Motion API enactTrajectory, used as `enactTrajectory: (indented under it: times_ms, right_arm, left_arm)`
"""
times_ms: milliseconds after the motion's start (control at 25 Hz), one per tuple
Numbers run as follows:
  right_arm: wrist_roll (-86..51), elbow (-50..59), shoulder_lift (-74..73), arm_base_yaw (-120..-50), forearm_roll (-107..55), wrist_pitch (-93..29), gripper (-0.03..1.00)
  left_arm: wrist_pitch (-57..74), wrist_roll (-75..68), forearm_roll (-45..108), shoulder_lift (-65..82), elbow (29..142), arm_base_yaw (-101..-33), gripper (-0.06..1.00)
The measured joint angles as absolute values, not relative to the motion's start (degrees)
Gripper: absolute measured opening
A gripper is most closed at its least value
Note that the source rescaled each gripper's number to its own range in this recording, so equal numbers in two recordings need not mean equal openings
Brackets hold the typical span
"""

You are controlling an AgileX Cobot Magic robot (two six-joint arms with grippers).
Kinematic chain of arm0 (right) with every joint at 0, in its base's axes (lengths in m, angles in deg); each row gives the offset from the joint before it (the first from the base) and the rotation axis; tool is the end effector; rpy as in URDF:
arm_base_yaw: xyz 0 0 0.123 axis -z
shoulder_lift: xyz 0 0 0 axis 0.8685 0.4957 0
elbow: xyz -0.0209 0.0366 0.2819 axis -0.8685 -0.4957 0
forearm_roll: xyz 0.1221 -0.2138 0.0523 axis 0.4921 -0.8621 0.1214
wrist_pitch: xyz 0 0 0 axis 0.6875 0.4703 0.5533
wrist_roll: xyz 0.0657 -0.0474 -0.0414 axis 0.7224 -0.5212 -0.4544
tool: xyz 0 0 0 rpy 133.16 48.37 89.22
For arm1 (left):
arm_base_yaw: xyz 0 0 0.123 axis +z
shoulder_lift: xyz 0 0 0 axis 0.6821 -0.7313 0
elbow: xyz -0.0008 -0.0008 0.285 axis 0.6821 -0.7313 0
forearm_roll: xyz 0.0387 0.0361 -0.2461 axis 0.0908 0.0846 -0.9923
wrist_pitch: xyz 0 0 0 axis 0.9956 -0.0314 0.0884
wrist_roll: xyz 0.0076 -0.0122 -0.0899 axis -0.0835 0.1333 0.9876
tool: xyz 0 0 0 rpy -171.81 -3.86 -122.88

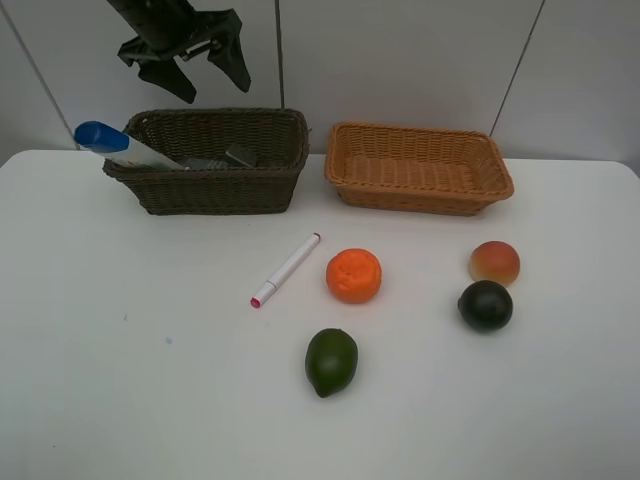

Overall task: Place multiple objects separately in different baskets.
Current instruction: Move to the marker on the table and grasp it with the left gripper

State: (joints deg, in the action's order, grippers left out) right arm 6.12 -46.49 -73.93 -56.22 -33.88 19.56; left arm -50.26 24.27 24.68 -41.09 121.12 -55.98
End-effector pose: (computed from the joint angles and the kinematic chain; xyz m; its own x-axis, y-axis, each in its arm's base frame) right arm -0.0068 0.0005 0.2796 -0.4457 0.0434 -0.8942 0.0760 0.9971 0.0105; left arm 0.4572 -0.1348 0.2703 -0.8963 0.1449 -0.4191 0.2913 0.9050 -0.3101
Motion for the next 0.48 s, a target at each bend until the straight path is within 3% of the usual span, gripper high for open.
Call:
enactTrajectory:
  times_ms: [480]
  right_arm:
    - [6.1, -46.5, -73.9, -56.2, -33.9, 19.6, 0.99]
  left_arm:
    - [-56.2, 28.1, 40.9, -41.8, 122.4, -75.0, 1.00]
